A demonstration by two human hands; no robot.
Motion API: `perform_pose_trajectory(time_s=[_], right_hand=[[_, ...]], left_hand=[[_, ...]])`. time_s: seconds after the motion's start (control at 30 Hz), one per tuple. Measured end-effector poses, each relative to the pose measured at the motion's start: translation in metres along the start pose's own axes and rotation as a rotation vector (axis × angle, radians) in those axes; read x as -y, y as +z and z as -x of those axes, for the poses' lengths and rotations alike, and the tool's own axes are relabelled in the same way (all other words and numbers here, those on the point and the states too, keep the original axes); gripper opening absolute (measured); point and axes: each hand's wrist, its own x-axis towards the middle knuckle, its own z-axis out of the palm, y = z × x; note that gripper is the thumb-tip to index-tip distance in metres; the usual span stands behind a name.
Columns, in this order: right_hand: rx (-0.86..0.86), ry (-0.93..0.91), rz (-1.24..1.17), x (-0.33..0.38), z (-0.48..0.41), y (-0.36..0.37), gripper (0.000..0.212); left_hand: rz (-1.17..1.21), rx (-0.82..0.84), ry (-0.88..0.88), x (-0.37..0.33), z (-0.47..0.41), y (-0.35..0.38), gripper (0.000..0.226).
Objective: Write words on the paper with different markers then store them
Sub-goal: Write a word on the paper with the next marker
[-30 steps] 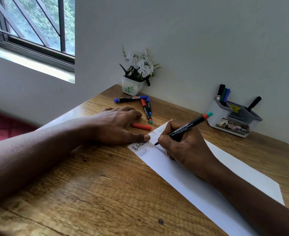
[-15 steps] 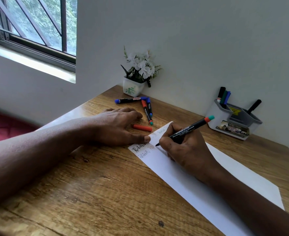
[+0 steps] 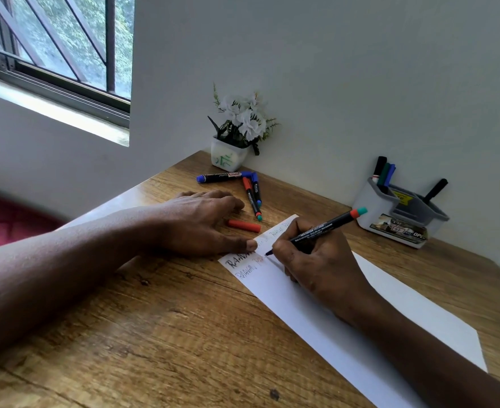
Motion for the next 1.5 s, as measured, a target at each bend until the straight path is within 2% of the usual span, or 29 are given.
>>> perform_pose_trajectory(time_s=[0.1, 0.47, 0.57, 0.7, 0.8, 0.9, 1.07, 1.13, 1.23, 1.33, 1.5], right_hand=[[-0.038, 0.026, 0.007, -0.001, 0.000, 0.000, 0.015], [-0.015, 0.047, -0.005, 0.001, 0.001, -0.001, 0.012], [-0.066, 0.037, 0.034, -0.001, 0.000, 0.001, 0.014], [-0.053, 0.084, 0.013, 0.000, -0.001, 0.002, 0.017], [-0.091, 0.165, -0.223, -0.003, -0.004, -0.004, 0.016], [-0.088, 0.227, -0.471, -0.006, -0.006, -0.010, 0.011], [-0.005, 0.238, -0.710, -0.012, -0.011, -0.014, 0.029], [0.022, 0.252, -0.756, -0.013, -0.012, -0.015, 0.035], [0.038, 0.221, -0.769, -0.014, -0.012, -0.018, 0.029], [0.039, 0.176, -0.773, -0.016, -0.010, -0.019, 0.020], [0.106, 0.116, -0.764, -0.016, -0.007, -0.020, 0.033]], left_hand=[[0.001, 0.000, 0.002, 0.000, 0.000, 0.000, 0.094], [0.009, -0.016, 0.009, 0.001, 0.000, 0.001, 0.091], [0.014, -0.037, 0.024, 0.001, -0.001, 0.001, 0.090], [0.051, -0.070, 0.034, 0.002, 0.000, 0.000, 0.087], [0.076, -0.106, 0.038, 0.002, 0.000, 0.000, 0.078], [0.083, -0.220, 0.083, 0.005, 0.000, 0.004, 0.061], [-0.020, -0.370, 0.130, 0.005, -0.001, 0.010, 0.032], [0.018, -0.426, 0.108, 0.005, -0.002, 0.010, 0.022], [0.165, -0.485, 0.073, 0.009, -0.005, 0.009, 0.011], [0.416, -0.498, 0.109, 0.016, -0.004, 0.008, 0.014], [0.485, -0.486, 0.148, 0.013, 0.001, 0.007, 0.016]])
